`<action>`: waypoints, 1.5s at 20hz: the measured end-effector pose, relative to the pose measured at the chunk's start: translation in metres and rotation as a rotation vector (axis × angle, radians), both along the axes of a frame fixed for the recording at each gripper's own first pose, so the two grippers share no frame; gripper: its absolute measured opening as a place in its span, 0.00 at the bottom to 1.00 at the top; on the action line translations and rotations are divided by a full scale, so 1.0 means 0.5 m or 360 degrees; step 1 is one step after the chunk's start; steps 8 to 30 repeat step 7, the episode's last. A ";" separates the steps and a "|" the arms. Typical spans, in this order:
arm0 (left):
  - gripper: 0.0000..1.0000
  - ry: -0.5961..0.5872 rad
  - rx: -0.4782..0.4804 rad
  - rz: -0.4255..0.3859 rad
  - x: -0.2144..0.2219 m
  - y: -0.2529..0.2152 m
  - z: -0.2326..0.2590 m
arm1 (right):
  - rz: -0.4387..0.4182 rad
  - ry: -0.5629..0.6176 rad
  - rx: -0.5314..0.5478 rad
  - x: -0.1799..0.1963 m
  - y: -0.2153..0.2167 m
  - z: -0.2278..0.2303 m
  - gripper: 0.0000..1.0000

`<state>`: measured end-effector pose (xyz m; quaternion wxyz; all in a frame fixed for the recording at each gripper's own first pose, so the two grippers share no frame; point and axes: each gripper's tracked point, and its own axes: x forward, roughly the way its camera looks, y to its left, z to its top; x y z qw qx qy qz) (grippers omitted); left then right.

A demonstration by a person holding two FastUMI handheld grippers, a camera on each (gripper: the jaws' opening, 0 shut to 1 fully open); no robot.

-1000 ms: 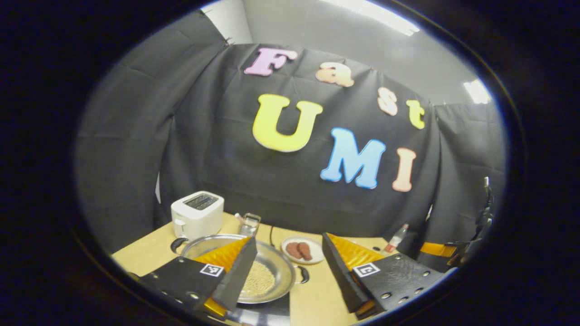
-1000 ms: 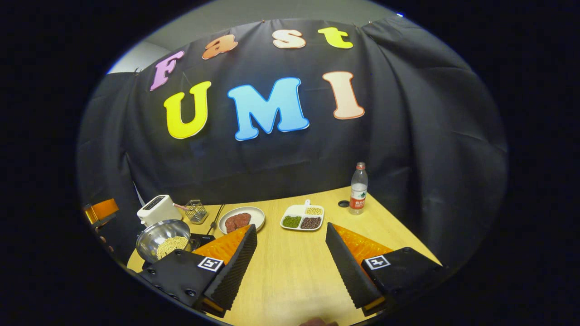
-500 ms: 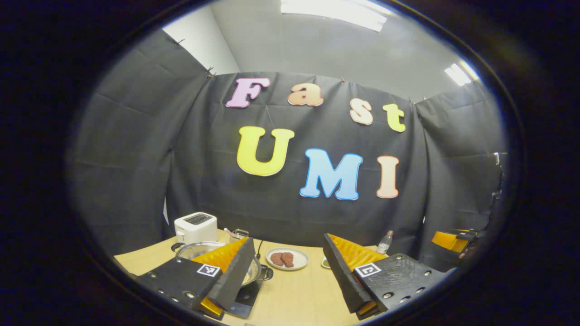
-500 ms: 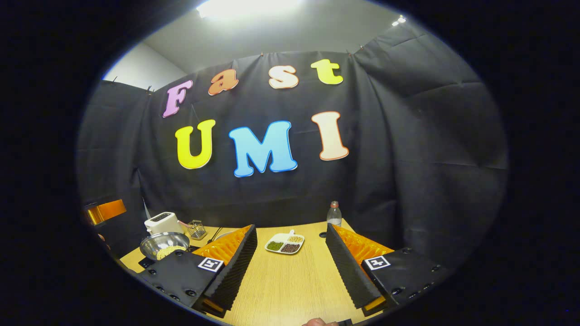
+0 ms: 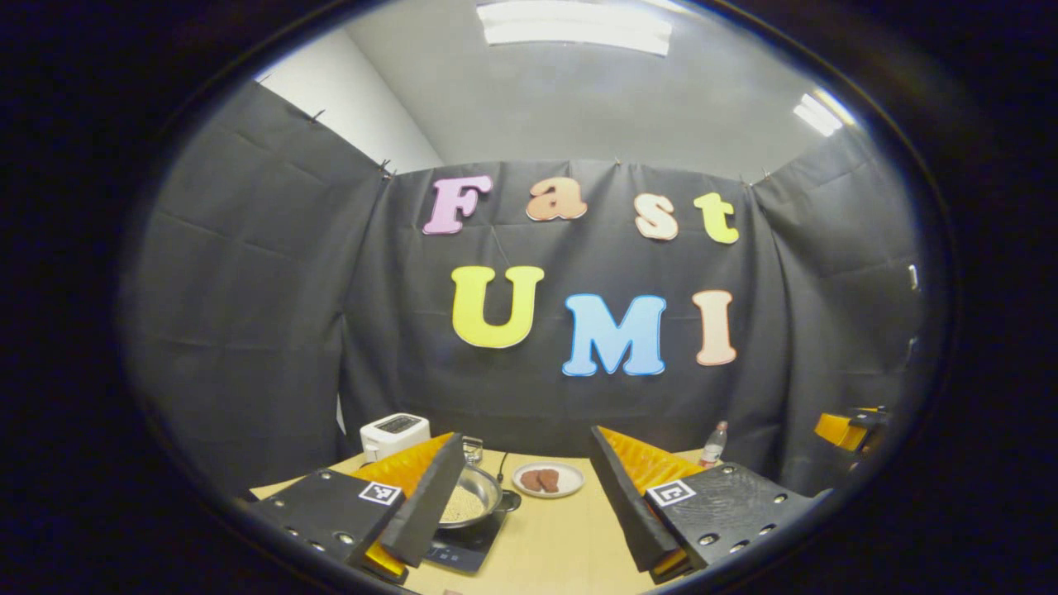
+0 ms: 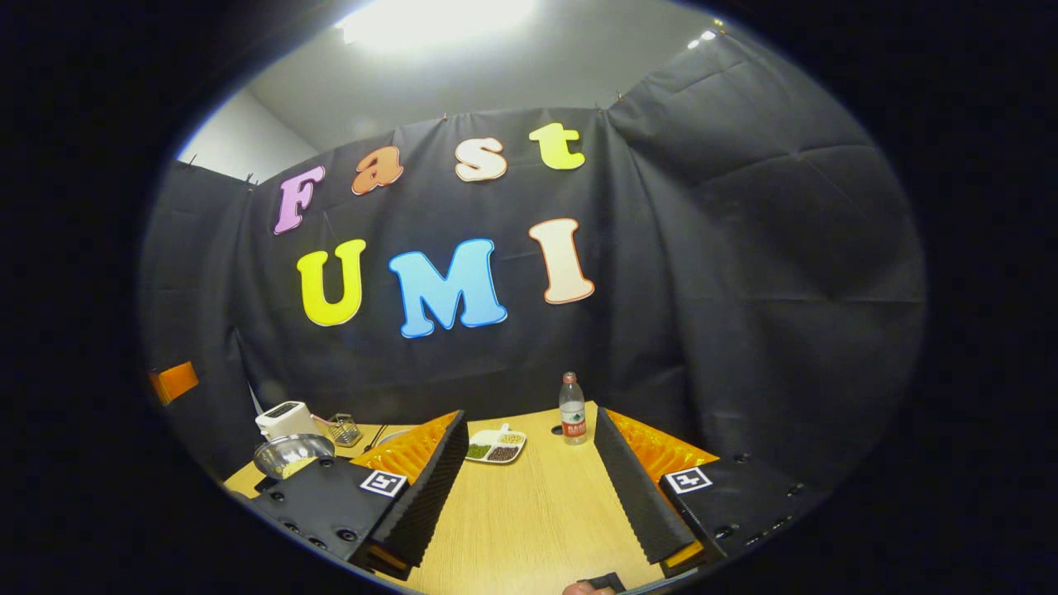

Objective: First push the handle of the pot to place it horizontally, then grasp the pot with both hands and set it on the induction cooktop.

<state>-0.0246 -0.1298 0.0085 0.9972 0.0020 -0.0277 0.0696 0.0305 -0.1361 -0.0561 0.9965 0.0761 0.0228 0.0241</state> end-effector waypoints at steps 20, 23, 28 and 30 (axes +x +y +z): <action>0.92 0.0117 -0.0058 -0.0022 -0.010 0.088 -0.058 | -0.0052 -0.0081 -0.0126 -0.014 0.056 0.018 0.98; 0.92 0.0117 -0.0058 -0.0022 -0.010 0.088 -0.058 | -0.0052 -0.0081 -0.0126 -0.014 0.056 0.018 0.98; 0.92 0.0117 -0.0058 -0.0022 -0.010 0.088 -0.058 | -0.0052 -0.0081 -0.0126 -0.014 0.056 0.018 0.98; 0.92 0.0117 -0.0058 -0.0022 -0.010 0.088 -0.058 | -0.0052 -0.0081 -0.0126 -0.014 0.056 0.018 0.98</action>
